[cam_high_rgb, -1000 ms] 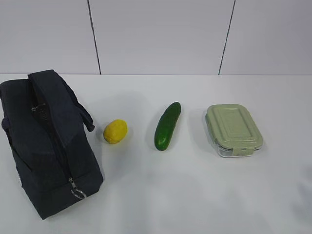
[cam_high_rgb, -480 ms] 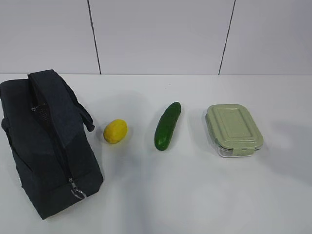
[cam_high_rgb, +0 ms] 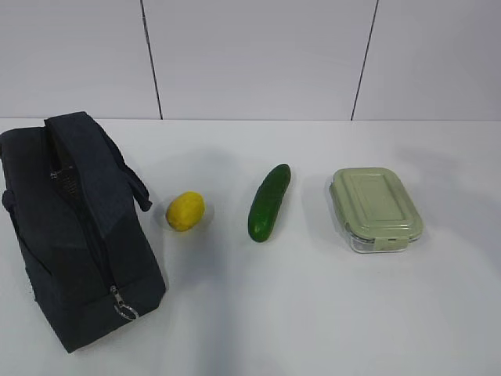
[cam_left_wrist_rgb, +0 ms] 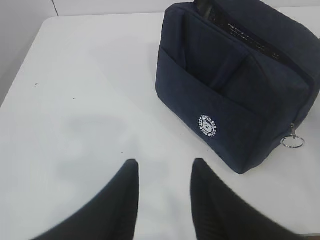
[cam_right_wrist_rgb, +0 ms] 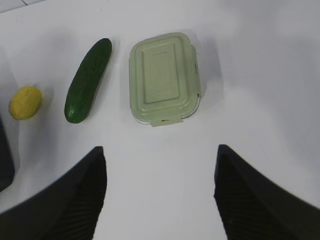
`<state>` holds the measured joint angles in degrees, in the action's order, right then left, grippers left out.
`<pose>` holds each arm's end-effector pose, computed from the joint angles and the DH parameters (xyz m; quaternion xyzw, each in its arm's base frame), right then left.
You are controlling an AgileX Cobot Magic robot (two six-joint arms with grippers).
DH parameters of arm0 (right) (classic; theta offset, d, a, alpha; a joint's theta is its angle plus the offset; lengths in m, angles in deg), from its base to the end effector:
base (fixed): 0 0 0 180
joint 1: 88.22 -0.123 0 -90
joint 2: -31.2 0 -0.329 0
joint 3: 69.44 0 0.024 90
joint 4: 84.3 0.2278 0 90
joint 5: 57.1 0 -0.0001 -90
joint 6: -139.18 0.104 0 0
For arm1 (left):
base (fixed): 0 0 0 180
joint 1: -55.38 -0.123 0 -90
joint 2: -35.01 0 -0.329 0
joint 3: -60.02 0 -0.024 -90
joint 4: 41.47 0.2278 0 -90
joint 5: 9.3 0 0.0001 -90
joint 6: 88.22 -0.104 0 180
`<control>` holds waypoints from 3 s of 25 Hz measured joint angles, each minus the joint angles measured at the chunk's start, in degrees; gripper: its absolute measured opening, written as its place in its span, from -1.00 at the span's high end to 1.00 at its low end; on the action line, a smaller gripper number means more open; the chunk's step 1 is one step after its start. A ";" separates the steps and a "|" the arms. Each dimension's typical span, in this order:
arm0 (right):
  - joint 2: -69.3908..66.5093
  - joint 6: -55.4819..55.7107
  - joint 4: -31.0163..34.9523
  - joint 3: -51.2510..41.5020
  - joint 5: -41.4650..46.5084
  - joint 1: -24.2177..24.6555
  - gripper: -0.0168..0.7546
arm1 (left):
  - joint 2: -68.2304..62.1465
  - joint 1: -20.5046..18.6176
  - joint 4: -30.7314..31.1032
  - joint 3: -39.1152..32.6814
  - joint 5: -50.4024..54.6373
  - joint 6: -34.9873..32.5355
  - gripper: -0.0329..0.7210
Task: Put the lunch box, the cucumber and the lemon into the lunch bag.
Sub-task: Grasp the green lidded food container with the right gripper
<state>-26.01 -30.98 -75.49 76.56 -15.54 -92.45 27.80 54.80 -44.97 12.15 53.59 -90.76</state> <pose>0.1253 0.0199 0.3489 0.0769 0.9109 0.1181 0.3879 -0.0616 -0.0063 0.2656 0.0167 0.8565 -0.0164 0.5157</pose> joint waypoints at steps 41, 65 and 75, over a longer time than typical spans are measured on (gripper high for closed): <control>-40.58 -42.21 28.05 25.78 14.02 15.27 -0.22 | 0.00 0.00 0.00 0.00 0.00 0.00 0.28; -68.60 -58.72 41.59 39.98 25.76 22.74 -0.41 | 0.00 0.00 0.00 0.00 0.00 0.00 0.28; -78.54 -62.37 45.22 42.69 26.12 22.74 -0.42 | 0.00 0.00 0.00 0.00 0.00 0.00 0.28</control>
<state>-104.55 -93.35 -30.27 119.24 10.58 -69.71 27.80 54.80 -44.97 12.15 53.59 -90.76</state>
